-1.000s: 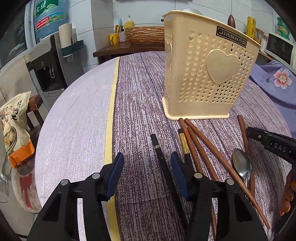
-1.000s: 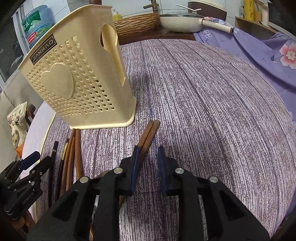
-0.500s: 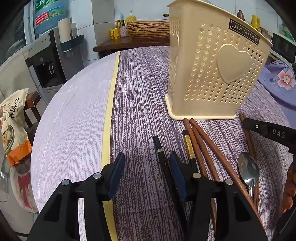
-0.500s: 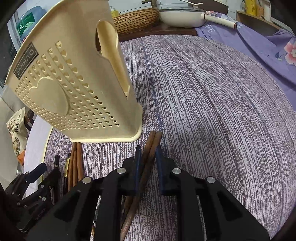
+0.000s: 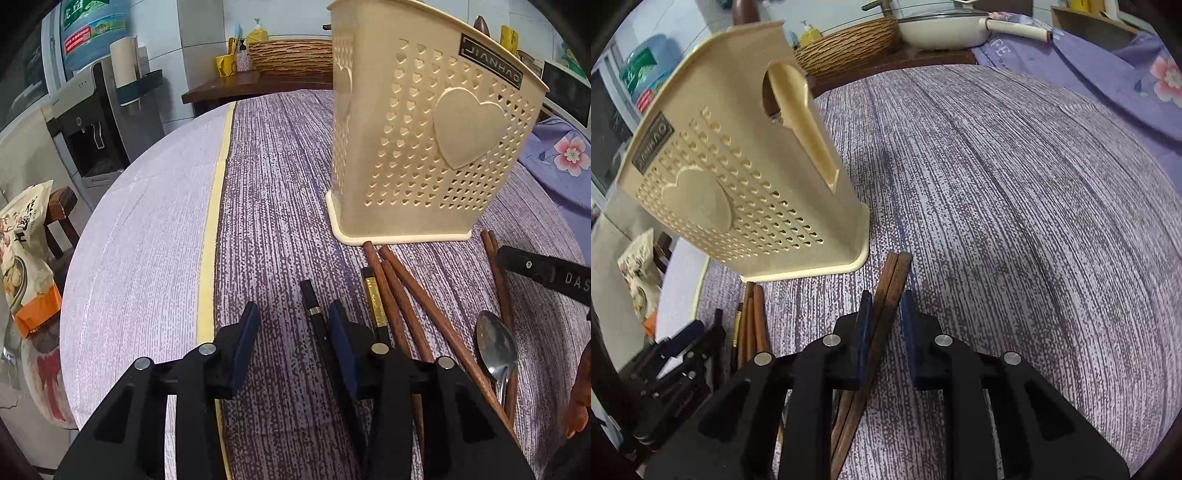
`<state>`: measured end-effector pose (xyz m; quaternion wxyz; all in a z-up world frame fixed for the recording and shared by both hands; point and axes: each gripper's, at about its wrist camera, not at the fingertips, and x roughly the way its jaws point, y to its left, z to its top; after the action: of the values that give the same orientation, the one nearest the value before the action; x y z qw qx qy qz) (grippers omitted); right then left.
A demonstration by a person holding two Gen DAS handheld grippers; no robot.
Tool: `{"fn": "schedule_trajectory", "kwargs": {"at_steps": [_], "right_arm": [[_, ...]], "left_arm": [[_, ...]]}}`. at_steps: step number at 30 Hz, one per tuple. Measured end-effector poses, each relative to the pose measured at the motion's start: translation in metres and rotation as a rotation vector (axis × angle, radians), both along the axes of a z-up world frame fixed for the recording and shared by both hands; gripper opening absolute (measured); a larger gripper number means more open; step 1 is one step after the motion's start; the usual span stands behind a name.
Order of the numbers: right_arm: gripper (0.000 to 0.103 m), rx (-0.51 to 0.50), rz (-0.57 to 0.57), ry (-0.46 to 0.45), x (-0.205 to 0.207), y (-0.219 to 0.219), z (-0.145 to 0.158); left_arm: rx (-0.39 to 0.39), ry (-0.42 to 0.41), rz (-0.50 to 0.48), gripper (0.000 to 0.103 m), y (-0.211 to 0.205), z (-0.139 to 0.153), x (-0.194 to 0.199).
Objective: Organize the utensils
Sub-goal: 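Grasp a brown chopstick with the right tool while the left tool grasps a black chopstick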
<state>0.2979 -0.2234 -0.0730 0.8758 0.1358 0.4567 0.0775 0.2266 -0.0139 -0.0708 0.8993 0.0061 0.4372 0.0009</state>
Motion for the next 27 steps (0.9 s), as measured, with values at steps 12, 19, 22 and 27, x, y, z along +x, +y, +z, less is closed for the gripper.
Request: {"fn": "schedule_trajectory", "kwargs": {"at_steps": [12,19,22,27], "right_arm": [[0.016,-0.010,0.018,0.034,-0.014,0.001,-0.003],[0.016,-0.085,0.017,0.031,0.004,0.012,-0.002],[0.016,-0.104,0.020,0.037,0.009,0.018,-0.001],[0.016,-0.145,0.033,0.012,0.002,0.024,0.000]], "left_arm": [[0.001,0.005,-0.020,0.038,-0.002,0.000,-0.013],[0.002,0.015,-0.024,0.038,-0.004,0.000,-0.007],[0.002,0.027,-0.030,0.037,-0.004,0.001,-0.003],[0.006,0.024,-0.035,0.034,-0.009,0.001,-0.003]]}}
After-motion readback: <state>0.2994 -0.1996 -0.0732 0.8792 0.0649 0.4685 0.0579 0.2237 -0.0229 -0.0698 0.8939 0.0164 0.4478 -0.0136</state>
